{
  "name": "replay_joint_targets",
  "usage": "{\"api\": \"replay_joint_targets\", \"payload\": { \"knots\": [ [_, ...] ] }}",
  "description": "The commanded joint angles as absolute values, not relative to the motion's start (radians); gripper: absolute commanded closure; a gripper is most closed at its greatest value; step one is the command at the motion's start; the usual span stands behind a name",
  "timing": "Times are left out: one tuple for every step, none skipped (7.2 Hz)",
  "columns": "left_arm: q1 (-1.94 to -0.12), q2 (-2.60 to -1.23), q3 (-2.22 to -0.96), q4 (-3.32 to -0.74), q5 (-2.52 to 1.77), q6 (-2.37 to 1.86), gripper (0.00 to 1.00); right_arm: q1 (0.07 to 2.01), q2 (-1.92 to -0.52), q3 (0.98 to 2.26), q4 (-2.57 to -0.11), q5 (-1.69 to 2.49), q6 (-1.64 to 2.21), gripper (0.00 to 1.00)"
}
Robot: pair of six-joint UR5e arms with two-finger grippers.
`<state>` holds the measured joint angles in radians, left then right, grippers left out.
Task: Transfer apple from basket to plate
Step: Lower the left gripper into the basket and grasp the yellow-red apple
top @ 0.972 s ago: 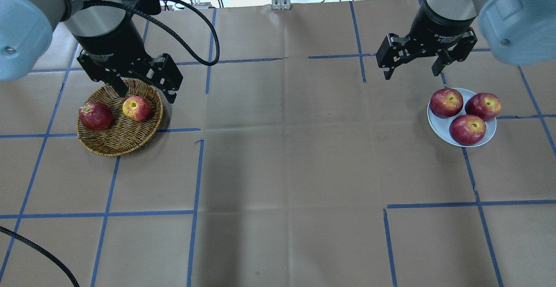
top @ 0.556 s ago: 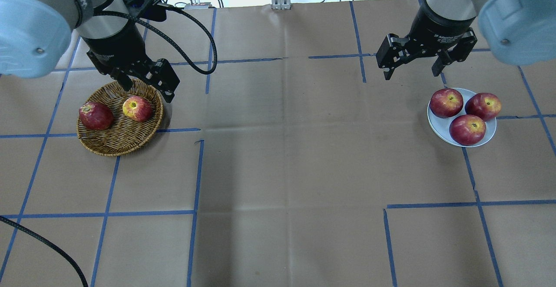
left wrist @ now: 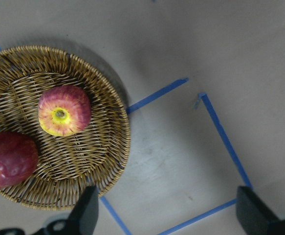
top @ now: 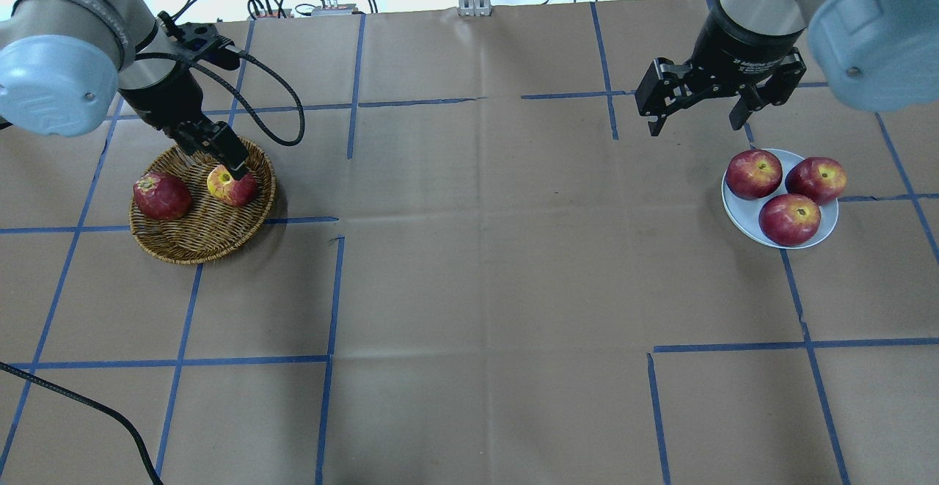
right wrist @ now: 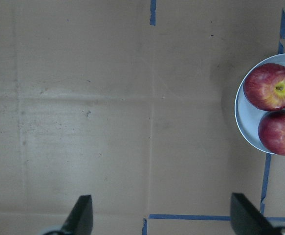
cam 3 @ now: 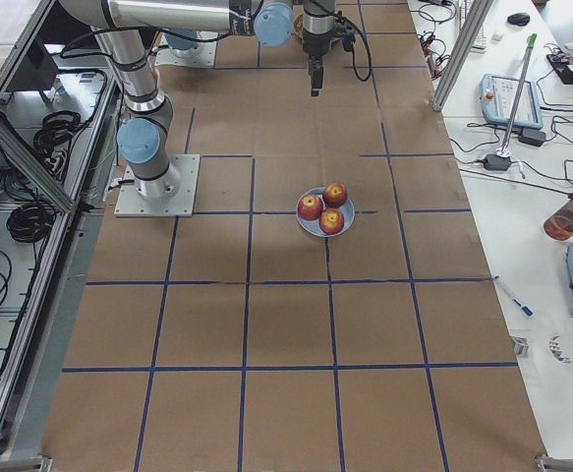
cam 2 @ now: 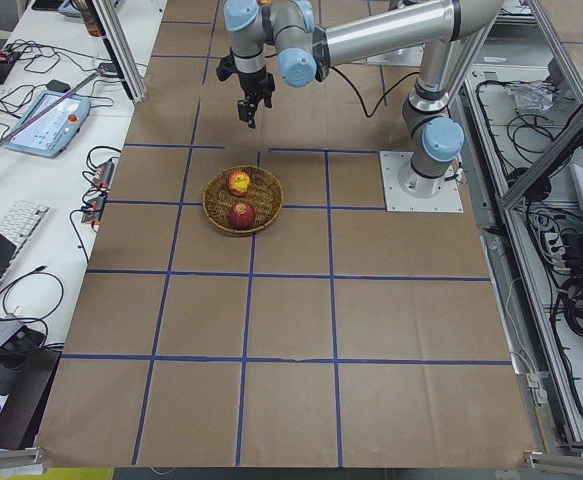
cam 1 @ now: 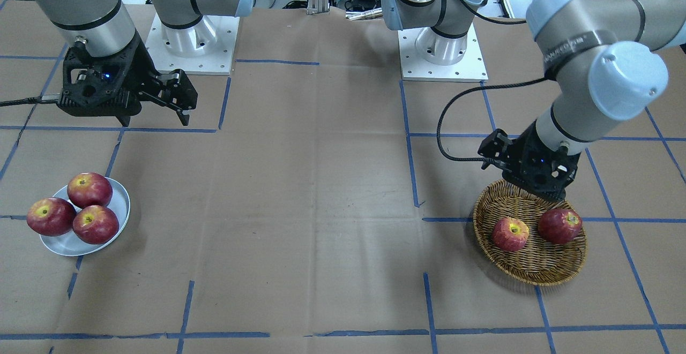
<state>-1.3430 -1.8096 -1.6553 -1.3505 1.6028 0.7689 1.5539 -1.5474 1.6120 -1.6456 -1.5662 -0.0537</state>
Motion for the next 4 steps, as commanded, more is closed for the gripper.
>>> {"api": "replay_joint_targets", "payload": {
  "knots": [
    [-1.304,-1.972,-1.657,-1.165,1.601,0.842,0.01,1.554,-1.548,1.612,-1.644,-1.566,-0.054,0.00],
    [-1.302,-2.021,-1.655,-1.113,1.601,0.869,0.01,1.554,-1.548,1.612,-1.643,-1.566,-0.054,0.00],
    [-1.296,-2.034,-1.658,-1.082,1.600,0.877,0.01,1.554,-1.549,1.612,-1.644,-1.566,-0.054,0.00],
    [-1.284,-2.052,-1.660,-1.081,1.606,0.877,0.01,1.554,-1.548,1.612,-1.643,-1.566,-0.054,0.00]
  ]
}}
